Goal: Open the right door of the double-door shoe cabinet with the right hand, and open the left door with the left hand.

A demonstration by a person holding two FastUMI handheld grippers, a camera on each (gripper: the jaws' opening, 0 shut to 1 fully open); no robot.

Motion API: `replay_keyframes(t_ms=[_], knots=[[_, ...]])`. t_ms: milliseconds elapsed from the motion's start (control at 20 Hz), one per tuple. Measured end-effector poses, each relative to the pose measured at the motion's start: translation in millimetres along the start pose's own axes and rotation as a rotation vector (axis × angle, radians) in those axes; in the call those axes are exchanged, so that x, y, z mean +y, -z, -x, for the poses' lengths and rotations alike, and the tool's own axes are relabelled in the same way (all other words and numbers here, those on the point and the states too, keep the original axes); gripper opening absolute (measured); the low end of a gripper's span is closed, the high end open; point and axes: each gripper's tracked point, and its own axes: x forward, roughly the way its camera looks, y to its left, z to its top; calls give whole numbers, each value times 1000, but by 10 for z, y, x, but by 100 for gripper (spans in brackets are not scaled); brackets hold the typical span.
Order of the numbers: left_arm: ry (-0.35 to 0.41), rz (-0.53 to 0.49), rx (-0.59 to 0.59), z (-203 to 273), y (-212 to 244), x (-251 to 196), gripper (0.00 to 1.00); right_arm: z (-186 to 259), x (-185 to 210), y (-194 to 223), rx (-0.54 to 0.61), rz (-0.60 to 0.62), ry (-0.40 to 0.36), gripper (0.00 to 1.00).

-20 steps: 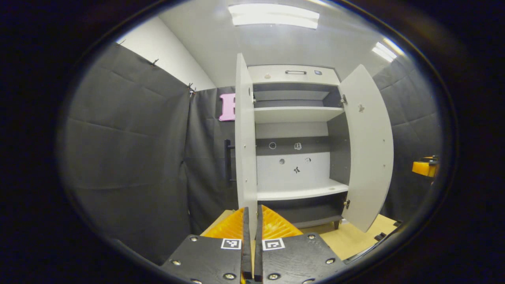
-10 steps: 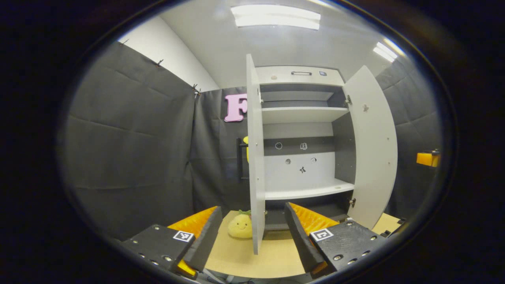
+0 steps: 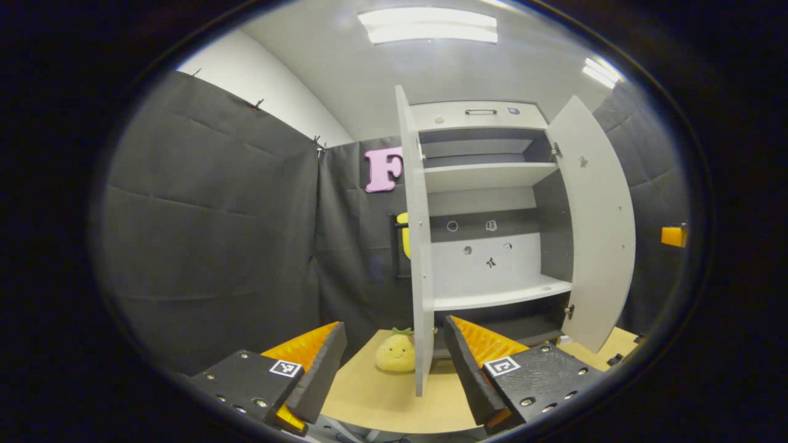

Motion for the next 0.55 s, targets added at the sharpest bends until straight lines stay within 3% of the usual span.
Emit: replay_keyframes(t_ms=[350, 550], knots=[[16, 45, 1, -2, 12, -57, 90, -32, 7, 38, 10, 2, -1, 100], [6, 12, 6, -31, 15, -42, 91, -61, 4, 21, 6, 2, 3, 100]])
